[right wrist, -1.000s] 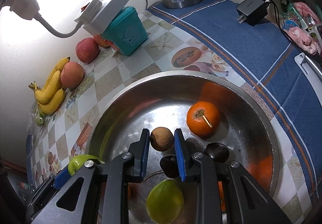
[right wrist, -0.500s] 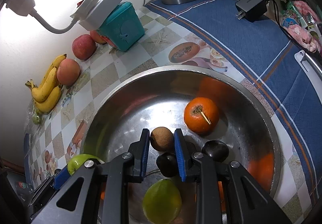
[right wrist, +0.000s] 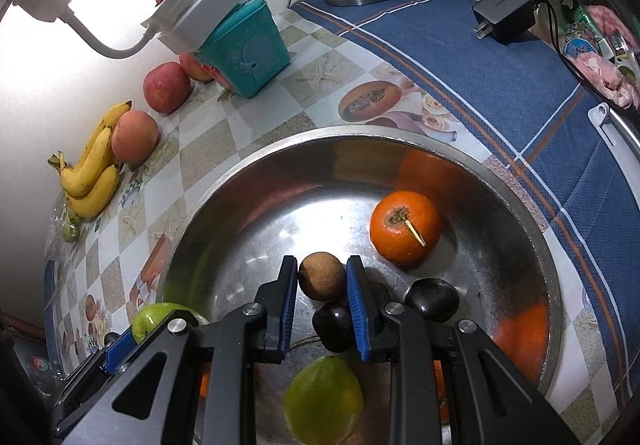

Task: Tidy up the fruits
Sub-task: 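Lower the held kiwi fruit and green apple into the steel plate, then open both tools to drop the kiwi and green apple into the plate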

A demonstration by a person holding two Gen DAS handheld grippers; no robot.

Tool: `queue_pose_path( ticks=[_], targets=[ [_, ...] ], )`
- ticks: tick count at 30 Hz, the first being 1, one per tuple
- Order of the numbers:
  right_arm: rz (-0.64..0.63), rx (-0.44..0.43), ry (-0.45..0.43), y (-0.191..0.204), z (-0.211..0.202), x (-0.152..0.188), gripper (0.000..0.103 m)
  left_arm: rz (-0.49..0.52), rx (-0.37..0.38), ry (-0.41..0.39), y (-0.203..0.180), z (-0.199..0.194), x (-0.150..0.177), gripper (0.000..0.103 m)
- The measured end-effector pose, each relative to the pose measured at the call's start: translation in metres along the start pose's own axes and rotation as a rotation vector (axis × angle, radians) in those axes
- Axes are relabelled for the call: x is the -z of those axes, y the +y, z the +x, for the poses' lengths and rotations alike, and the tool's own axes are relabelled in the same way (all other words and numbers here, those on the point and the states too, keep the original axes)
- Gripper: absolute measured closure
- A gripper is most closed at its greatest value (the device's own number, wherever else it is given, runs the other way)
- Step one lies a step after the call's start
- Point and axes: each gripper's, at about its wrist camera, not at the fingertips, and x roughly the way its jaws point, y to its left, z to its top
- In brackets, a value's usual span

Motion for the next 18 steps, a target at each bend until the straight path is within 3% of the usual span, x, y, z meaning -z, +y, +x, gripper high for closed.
queue_pose_path(
  ticks=[18],
  targets=[
    [0.001,-0.002,-0.013,-0.0005,-0.003,-0.0009,0.076,-0.005,0.005,0.003,0.0011,-0.0006,-0.0008,0.059]
  ],
)
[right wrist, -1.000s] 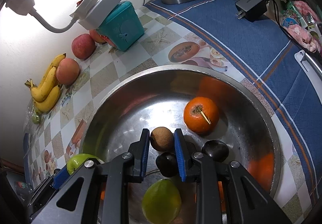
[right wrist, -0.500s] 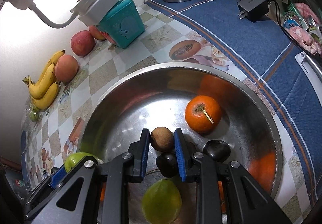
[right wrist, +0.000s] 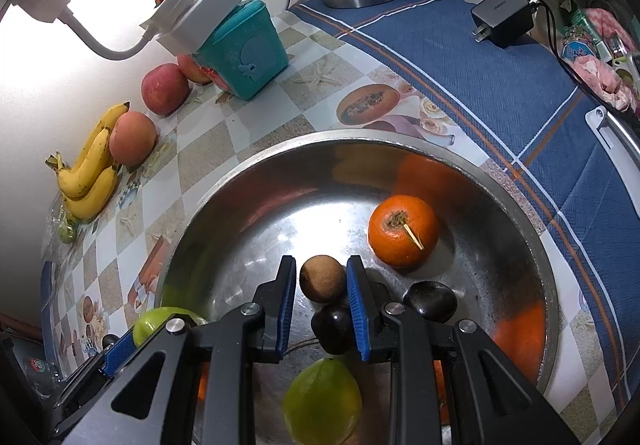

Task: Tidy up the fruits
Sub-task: 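Open both tools to drop the kiwi and green apple into the plate, then withdraw both tools from the plate toward the dark plum and brown kiwi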

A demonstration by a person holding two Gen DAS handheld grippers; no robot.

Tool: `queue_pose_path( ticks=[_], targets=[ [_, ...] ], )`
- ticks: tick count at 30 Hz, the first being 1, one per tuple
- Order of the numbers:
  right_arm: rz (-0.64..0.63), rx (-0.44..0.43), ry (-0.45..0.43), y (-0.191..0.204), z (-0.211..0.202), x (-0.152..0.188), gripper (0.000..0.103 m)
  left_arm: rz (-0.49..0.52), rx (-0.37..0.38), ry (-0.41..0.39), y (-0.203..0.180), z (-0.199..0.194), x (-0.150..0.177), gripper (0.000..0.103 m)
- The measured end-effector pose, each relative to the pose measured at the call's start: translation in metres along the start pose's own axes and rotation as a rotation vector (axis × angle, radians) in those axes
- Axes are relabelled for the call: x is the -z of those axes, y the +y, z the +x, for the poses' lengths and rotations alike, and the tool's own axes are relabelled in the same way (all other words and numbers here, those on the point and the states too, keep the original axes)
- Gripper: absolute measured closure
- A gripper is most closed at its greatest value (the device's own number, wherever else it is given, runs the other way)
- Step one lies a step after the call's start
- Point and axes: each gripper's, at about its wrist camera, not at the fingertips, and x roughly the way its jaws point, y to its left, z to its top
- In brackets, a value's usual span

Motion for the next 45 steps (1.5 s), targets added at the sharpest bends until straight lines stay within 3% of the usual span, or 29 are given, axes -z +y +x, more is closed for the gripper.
queue_pose_path(
  ticks=[10,17,30,33,34,36,39,42,45],
  targets=[
    [-0.003,-0.019,-0.024,0.003,-0.013,-0.003,0.076,0.01,0.006,-0.029,-0.002,-0.013,-0.006,0.056],
    [-0.019,-0.031,-0.048,0.008,-0.024,-0.006,0.076,0.011,-0.029,-0.046,0.0,-0.023,-0.01,0.053],
    [-0.054,0.017,-0.057,0.014,-0.03,-0.006,0.076,-0.074,-0.189,-0.006,0.025,-0.031,-0.013,0.052],
    [-0.055,0.022,-0.055,0.014,-0.029,-0.006,0.075,-0.106,-0.233,0.007,0.032,-0.03,-0.012,0.042],
    [-0.056,0.028,-0.055,0.014,-0.028,-0.006,0.071,-0.116,-0.249,0.007,0.034,-0.031,-0.012,0.038],
    [-0.068,0.037,-0.065,0.016,-0.029,-0.006,0.055,-0.132,-0.273,0.013,0.038,-0.031,-0.011,0.036],
    [-0.08,0.033,-0.068,0.018,-0.029,-0.006,0.05,-0.167,-0.313,0.03,0.046,-0.03,-0.011,0.026],
    [-0.09,0.033,-0.076,0.019,-0.028,-0.006,0.025,-0.209,-0.349,0.049,0.055,-0.029,-0.009,0.021],
    [-0.089,0.032,-0.075,0.019,-0.027,-0.006,0.022,-0.245,-0.375,0.064,0.064,-0.028,-0.006,0.017]
  ],
)
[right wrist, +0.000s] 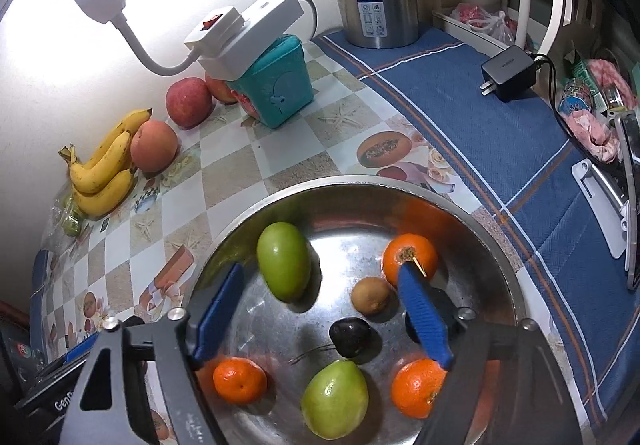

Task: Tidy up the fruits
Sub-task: 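Withdraw both tools from the plate toward the dark plum and brown kiwi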

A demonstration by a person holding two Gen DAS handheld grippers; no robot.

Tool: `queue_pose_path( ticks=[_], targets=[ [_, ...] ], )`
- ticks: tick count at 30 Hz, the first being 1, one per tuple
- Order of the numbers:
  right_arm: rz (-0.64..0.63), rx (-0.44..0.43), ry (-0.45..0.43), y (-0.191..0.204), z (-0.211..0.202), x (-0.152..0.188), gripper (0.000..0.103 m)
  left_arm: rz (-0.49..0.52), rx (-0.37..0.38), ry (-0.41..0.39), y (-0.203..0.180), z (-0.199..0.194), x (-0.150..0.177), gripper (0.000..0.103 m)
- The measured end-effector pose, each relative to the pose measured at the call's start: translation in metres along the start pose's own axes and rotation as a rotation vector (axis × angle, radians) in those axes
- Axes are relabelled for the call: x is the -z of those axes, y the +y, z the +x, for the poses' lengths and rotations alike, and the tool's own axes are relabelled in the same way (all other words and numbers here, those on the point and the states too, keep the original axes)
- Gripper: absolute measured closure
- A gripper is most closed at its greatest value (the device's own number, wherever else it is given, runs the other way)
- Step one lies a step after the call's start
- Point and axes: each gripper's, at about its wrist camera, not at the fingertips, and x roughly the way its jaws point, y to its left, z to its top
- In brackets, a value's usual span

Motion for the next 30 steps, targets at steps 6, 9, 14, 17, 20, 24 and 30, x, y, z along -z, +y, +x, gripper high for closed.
queue_pose_path(
  ticks=[6,9,14,17,20,24,30],
  targets=[
    [-0.007,0.008,0.003,0.001,0.002,0.001,0.014,-0.029,-0.026,0.013,0.006,0.004,0.0,0.01],
    [-0.017,0.009,0.002,0.003,0.002,0.001,0.014,-0.048,-0.038,0.026,0.009,0.006,-0.001,0.007],
    [-0.025,0.004,0.009,0.004,0.004,0.001,0.01,-0.062,-0.067,0.029,0.014,0.009,-0.001,0.0],
    [-0.029,0.007,0.01,0.005,0.005,0.002,0.005,-0.056,-0.09,0.022,0.014,0.009,-0.002,0.0],
    [-0.042,0.036,0.009,0.006,0.005,0.002,0.005,-0.026,-0.108,0.009,0.012,0.008,-0.002,0.0],
    [-0.057,0.04,0.004,0.008,0.003,0.003,0.005,-0.009,-0.1,0.002,0.01,0.005,-0.002,0.0],
    [-0.079,0.049,-0.007,0.015,-0.006,0.004,0.005,-0.011,-0.065,0.025,0.013,0.001,-0.001,0.0]
  ],
)
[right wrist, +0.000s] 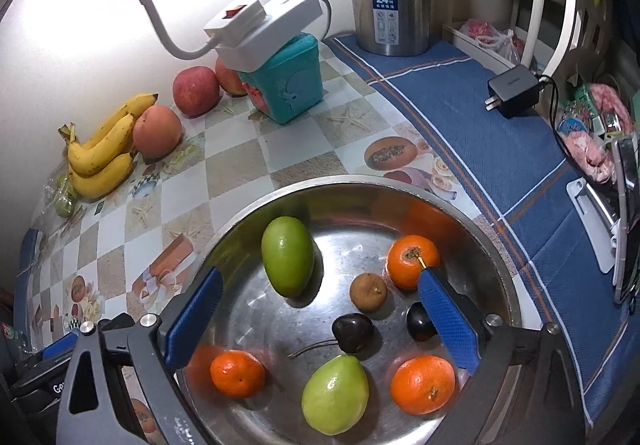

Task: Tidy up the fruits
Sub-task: 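Withdraw both tools from the plate toward the dark plum and brown kiwi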

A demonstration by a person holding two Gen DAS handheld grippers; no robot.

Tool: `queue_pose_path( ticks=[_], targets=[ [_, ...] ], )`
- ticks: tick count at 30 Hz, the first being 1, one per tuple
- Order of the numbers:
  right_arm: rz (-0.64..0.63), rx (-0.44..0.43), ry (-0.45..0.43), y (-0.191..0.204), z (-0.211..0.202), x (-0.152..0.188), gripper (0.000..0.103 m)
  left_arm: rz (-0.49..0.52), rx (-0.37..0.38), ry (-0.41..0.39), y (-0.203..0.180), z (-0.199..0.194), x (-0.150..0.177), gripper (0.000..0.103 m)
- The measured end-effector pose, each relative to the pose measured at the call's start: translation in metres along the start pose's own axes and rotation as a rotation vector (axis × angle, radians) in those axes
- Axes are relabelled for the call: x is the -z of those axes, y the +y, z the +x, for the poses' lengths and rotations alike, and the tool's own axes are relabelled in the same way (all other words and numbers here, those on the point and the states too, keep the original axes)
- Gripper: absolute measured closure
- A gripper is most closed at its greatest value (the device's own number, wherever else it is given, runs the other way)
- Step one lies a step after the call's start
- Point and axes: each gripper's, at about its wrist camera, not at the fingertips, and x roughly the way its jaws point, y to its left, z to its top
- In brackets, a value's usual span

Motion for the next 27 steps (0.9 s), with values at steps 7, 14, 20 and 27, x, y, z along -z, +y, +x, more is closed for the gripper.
queue_pose_path(
  ticks=[7,14,20,27],
  targets=[
    [-0.009,0.002,0.032,0.008,-0.003,0.006,0.005,-0.034,-0.012,0.012,0.016,-0.003,0.004,0.0],
    [-0.021,-0.014,0.026,0.016,-0.013,0.009,0.005,-0.035,-0.013,0.003,0.024,-0.015,0.012,0.0],
    [-0.051,-0.028,0.035,0.026,-0.018,0.013,0.005,-0.04,-0.043,-0.014,0.034,-0.024,0.023,0.0],
    [-0.076,-0.045,0.044,0.038,-0.021,0.02,0.005,-0.066,-0.057,-0.004,0.054,-0.024,0.035,0.0]
  ],
)
